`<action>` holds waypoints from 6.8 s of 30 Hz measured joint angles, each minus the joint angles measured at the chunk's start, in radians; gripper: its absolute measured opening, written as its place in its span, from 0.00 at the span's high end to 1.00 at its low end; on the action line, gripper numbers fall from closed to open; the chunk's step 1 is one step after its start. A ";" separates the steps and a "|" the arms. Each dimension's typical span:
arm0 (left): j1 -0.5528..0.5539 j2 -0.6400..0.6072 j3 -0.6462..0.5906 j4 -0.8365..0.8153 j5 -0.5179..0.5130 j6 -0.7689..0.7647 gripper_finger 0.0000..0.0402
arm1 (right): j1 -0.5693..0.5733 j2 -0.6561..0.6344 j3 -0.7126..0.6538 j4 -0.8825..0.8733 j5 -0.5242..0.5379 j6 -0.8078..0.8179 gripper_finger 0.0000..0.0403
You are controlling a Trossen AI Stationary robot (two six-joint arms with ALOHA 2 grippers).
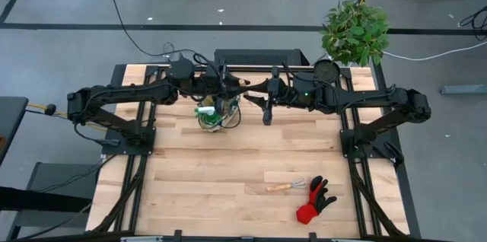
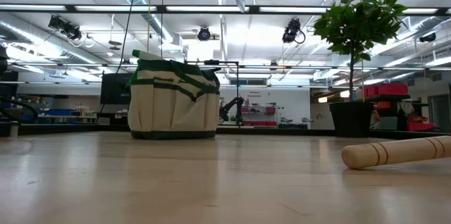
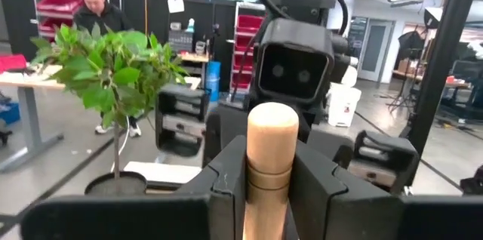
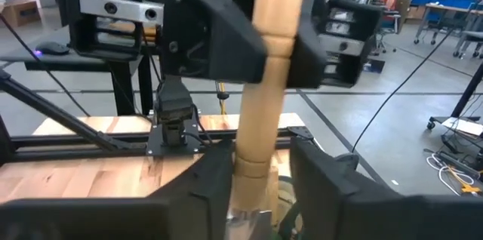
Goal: Pick & Place Garden tools in Gardening bag
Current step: Put the brown trowel into the gardening bag, then put the brown hand rake into the gardening bag
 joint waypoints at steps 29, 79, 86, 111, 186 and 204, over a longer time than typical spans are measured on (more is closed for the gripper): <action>0.094 -0.246 -0.024 -0.447 -0.094 0.064 0.81 | -0.001 -0.091 0.001 -0.042 0.019 0.026 0.49; 0.232 -0.152 -0.480 -0.041 -0.057 0.037 0.78 | -0.001 -0.087 0.000 -0.042 0.063 0.026 0.50; 0.232 -0.124 -0.480 -0.019 -0.069 0.048 0.81 | -0.001 -0.087 0.000 -0.042 0.063 0.025 0.50; 0.227 -0.124 -0.469 -0.021 -0.080 0.003 0.71 | -0.001 -0.087 0.000 -0.042 0.063 0.017 0.50; -0.098 -0.296 -0.119 -0.536 -0.187 0.000 0.56 | 0.379 0.032 0.000 -0.677 -0.095 0.118 0.50; -0.098 -0.296 -0.119 -0.543 -0.194 0.031 0.56 | 0.541 0.162 0.000 -0.740 -0.098 0.327 0.43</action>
